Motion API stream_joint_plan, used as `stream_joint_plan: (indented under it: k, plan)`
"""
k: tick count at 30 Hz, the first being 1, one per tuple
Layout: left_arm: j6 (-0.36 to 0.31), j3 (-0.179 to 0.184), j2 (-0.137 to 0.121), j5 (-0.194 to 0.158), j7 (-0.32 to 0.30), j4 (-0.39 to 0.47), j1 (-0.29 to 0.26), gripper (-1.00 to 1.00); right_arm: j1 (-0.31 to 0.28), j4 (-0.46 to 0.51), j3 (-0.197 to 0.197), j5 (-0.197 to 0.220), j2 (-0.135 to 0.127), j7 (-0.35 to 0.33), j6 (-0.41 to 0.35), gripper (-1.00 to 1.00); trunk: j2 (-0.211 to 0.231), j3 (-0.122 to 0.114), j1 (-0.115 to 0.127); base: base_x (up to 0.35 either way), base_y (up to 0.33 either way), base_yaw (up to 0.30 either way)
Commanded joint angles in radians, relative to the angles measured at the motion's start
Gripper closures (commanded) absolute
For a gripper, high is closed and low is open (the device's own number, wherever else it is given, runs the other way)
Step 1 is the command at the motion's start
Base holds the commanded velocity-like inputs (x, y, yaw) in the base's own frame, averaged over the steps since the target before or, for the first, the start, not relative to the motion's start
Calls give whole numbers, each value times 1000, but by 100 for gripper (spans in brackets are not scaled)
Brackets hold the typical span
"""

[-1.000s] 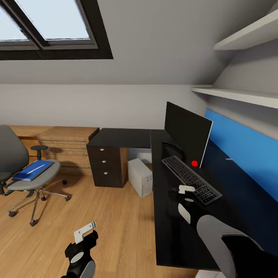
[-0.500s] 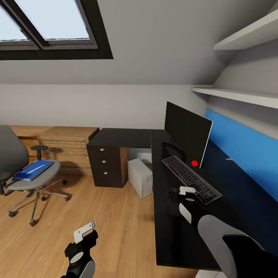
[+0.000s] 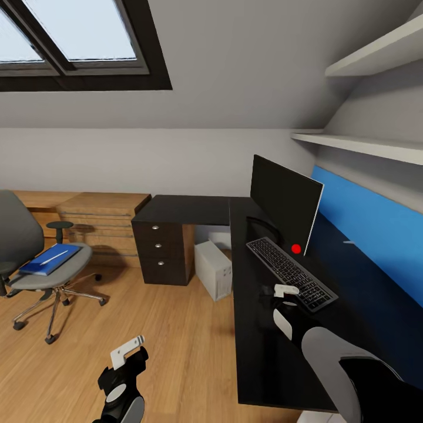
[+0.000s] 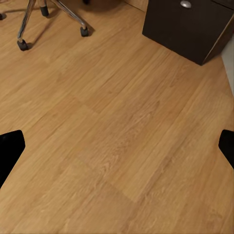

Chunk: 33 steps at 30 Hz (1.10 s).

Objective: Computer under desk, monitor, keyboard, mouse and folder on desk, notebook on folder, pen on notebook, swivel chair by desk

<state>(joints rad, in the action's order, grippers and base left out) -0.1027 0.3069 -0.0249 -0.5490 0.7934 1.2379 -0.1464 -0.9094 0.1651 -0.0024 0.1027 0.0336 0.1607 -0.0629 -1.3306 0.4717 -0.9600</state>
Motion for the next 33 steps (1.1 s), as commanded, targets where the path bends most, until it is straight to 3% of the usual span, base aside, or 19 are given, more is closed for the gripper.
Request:
stream_joint_plan:
  k: [1,33]
  plan:
    - [-6,3,-2,-2,7,2,-1,-100,0,2,0,9,0,4,-4,-100,-1,1,0,0,0,0]
    - [-5,3,-3,-3,7,0,-1,-100,0,2,1,9,0,6,-5,-100,-1,1,0,13,0,0]
